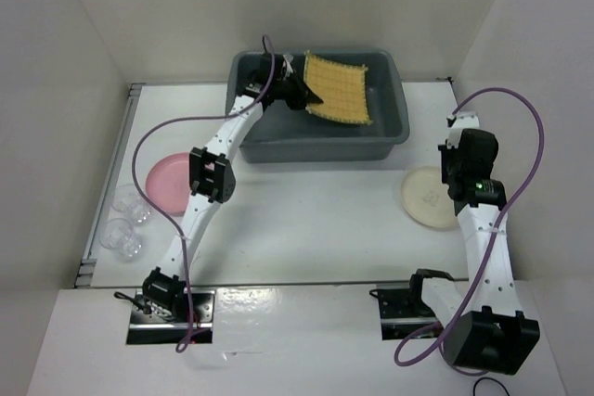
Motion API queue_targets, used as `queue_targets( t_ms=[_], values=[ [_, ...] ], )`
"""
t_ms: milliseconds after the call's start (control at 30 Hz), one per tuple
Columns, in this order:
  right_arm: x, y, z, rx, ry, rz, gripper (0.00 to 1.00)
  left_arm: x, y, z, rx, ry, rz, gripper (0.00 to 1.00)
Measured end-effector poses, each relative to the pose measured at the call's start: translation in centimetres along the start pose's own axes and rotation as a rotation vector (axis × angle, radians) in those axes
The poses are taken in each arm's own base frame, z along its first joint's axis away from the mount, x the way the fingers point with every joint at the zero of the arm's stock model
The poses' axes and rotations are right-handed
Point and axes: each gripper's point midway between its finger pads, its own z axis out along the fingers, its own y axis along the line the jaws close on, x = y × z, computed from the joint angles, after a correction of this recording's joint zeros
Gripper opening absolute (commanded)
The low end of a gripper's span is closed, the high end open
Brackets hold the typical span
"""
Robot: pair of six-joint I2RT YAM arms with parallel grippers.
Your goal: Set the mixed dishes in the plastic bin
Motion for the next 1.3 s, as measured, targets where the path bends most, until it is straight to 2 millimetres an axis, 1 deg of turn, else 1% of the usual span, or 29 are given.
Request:
queue_targets(
  t_ms=[67, 167, 267, 333, 367, 400, 433, 500, 533, 567, 633, 733, 767, 833, 867, 933, 967, 1000, 1033, 1067, 1100, 1167, 1200, 1233, 1267, 1300],
  values=[
    [0.1, 0.0, 0.1, -0.002, 0.005, -0.001, 0.04, 0.9, 2.5, 1.2, -0.032, 0.036, -0.073, 0.03],
    [0.1, 0.0, 0.1, -0.002, 0.005, -0.001, 0.04, 2.0, 4.5, 2.5, -0.056, 0.069, -0.142, 0.05],
    [0.1, 0.0, 0.1, -0.002, 0.005, -0.001, 0.04, 2.9, 4.7, 3.2, -0.058, 0.085, -0.185, 0.07],
    [0.1, 0.0, 0.1, -0.002, 0.005, -0.001, 0.04, 3.6, 4.2, 3.6, -0.05, 0.096, -0.195, 0.11],
    [0.1, 0.0, 0.1, -0.001, 0.005, -0.001, 0.04, 4.0, 3.9, 3.8, -0.047, 0.102, -0.202, 0.3],
    [0.1, 0.0, 0.1, -0.001, 0.005, 0.0, 0.04, 4.4, 3.5, 4.0, -0.036, 0.108, -0.198, 0.39],
    [0.1, 0.0, 0.1, -0.001, 0.005, -0.001, 0.04, 4.7, 3.0, 4.1, -0.021, 0.114, -0.189, 0.43],
    [0.1, 0.0, 0.1, -0.001, 0.005, 0.0, 0.04, 5.0, 2.1, 4.3, 0.007, 0.12, -0.18, 0.68],
    [0.1, 0.0, 0.1, -0.002, 0.005, -0.001, 0.04, 5.3, 1.7, 4.4, 0.016, 0.124, -0.177, 0.99],
    [0.1, 0.0, 0.1, -0.002, 0.005, 0.0, 0.06, 5.5, 1.2, 4.5, 0.031, 0.128, -0.17, 1.0],
    [0.1, 0.1, 0.1, -0.004, 0.005, -0.001, 0.06, 5.7, 1.0, 4.4, 0.04, 0.136, -0.166, 1.0],
    [0.1, 0.1, 0.1, -0.008, 0.004, -0.001, 0.06, 5.5, 1.4, 4.1, 0.031, 0.142, -0.142, 1.0],
    [0.1, 0.2, 0.1, -0.008, 0.003, -0.001, 0.07, 5.3, 1.7, 3.7, 0.016, 0.139, -0.125, 1.0],
    [0.1, 0.2, 0.1, -0.008, 0.003, -0.001, 0.08, 4.8, 2.0, 2.5, -0.032, 0.125, -0.063, 1.0],
    [0.1, 0.2, 0.1, -0.009, 0.003, -0.001, 0.08, 4.4, 1.8, 1.6, -0.055, 0.112, -0.03, 1.0],
    [0.0, 0.2, 0.1, -0.009, 0.003, -0.001, 0.08, 3.1, 0.2, -1.3, -0.086, 0.081, 0.055, 1.0],
    [0.0, 0.2, 0.1, -0.012, 0.002, -0.001, 0.08, 2.5, -1.4, -3.2, -0.085, 0.067, 0.095, 1.0],
    [0.0, 0.3, 0.1, -0.015, 0.0, -0.001, 0.08, 1.9, -3.8, -6.1, -0.073, 0.053, 0.14, 1.0],
    [-0.1, 0.3, 0.0, -0.017, -0.003, -0.002, 0.08, 1.3, -5.7, -8.8, -0.066, 0.033, 0.191, 1.0],
    [-0.1, 0.3, -0.1, -0.019, -0.008, -0.003, 0.09, 0.5, -7.8, -12.0, -0.064, -0.006, 0.246, 1.0],
    [-0.3, 0.3, -0.2, -0.023, -0.017, -0.002, 0.09, -0.4, -9.5, -15.3, -0.082, -0.063, 0.291, 1.0],
    [-0.5, 0.4, -0.5, -0.028, -0.032, -0.003, 0.12, -2.0, -12.6, -22.5, -0.12, -0.187, 0.376, 1.0],
    [-0.6, 0.4, -0.7, -0.029, -0.039, -0.004, 0.12, -2.3, -13.9, -26.0, -0.138, -0.243, 0.402, 1.0],
    [-0.7, 0.4, -0.8, -0.031, -0.043, -0.004, 0.13, -2.7, -14.7, -29.2, -0.168, -0.306, 0.418, 1.0],
    [-0.8, 0.4, -0.8, -0.032, -0.046, -0.005, 0.13, -2.8, -15.3, -31.9, -0.197, -0.364, 0.431, 1.0],
    [-0.8, 0.4, -0.8, -0.033, -0.046, -0.006, 0.13, -2.8, -15.5, -33.9, -0.237, -0.413, 0.437, 1.0]
  ],
)
